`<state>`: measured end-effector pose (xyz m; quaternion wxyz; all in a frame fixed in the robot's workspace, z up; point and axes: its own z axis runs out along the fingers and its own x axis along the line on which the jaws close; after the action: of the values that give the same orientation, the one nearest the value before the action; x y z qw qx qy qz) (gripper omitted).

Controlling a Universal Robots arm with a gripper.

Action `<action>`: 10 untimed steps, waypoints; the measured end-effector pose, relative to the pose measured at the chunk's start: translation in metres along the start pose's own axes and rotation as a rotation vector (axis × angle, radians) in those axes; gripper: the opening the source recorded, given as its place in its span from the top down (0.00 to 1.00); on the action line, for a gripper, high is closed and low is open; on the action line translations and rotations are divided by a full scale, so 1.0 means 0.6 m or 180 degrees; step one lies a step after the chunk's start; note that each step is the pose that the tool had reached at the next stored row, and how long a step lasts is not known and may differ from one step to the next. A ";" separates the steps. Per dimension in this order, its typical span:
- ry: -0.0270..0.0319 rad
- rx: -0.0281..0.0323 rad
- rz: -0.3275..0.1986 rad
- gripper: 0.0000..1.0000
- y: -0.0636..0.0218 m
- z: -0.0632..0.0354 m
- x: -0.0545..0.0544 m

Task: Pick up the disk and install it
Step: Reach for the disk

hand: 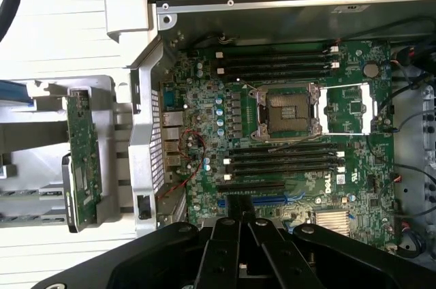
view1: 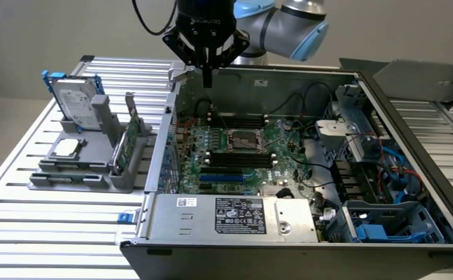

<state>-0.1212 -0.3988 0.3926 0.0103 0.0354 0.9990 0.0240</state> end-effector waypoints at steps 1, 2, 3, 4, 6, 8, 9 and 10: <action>0.0000 0.0000 0.0000 0.89 0.000 0.000 0.000; 0.0000 0.0000 0.0000 0.89 0.000 0.000 0.000; 0.0000 0.0000 0.0000 0.89 0.000 0.000 0.000; 0.0000 0.0000 0.0000 0.89 0.000 0.000 0.000; 0.0000 0.0000 0.0000 0.89 0.000 0.000 0.000; 0.0000 0.0000 0.0000 0.89 0.000 0.000 0.000; 0.0000 0.0000 0.0000 0.89 0.000 0.000 0.000; 0.0000 0.0000 0.0000 0.89 0.000 0.000 0.000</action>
<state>-0.1212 -0.3988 0.3926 0.0103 0.0354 0.9990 0.0240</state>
